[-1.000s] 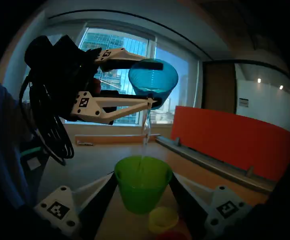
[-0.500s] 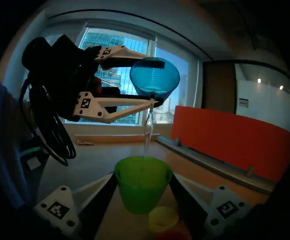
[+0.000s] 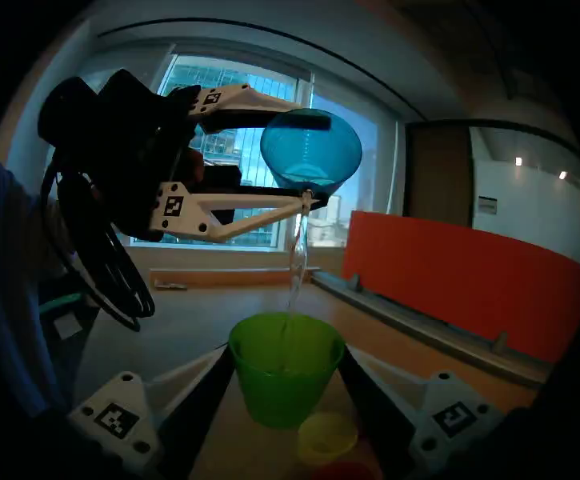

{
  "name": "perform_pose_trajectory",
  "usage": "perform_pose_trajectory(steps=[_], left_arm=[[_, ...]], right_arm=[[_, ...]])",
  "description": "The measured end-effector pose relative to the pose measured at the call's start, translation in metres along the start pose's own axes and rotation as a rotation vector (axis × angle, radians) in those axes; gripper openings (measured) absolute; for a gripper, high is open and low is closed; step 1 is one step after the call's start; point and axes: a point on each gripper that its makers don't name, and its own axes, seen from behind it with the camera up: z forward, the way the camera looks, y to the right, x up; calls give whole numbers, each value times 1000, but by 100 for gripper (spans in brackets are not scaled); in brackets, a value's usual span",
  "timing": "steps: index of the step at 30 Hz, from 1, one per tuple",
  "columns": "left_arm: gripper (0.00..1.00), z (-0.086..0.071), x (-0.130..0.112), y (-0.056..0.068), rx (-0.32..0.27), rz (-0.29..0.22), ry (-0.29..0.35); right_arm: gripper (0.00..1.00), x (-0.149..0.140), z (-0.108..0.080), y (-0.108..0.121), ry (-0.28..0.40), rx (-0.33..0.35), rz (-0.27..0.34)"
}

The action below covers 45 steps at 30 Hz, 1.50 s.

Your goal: Pour water

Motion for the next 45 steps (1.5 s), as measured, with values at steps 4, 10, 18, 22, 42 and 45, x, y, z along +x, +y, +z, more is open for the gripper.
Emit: perform_pose_trajectory(steps=[4,10,18,22,42,45], left_arm=[[86,0,2,-3,4,25,2],[86,-1,5,-7,7,56,4],[86,4,6,-2,3,86,5],[86,5,6,4,0,102,8],[86,6,13,7,6,208,18],[86,7,15,6,6,229,19]], right_arm=[[92,0,1,-1,0,0,-1],[92,0,1,-1,0,0,-1],[92,-1,0,0,-1,-2,-1],[92,0,0,0,2,-5,1],[92,0,0,2,1,-11,1],[92,0,1,3,1,-12,1]])
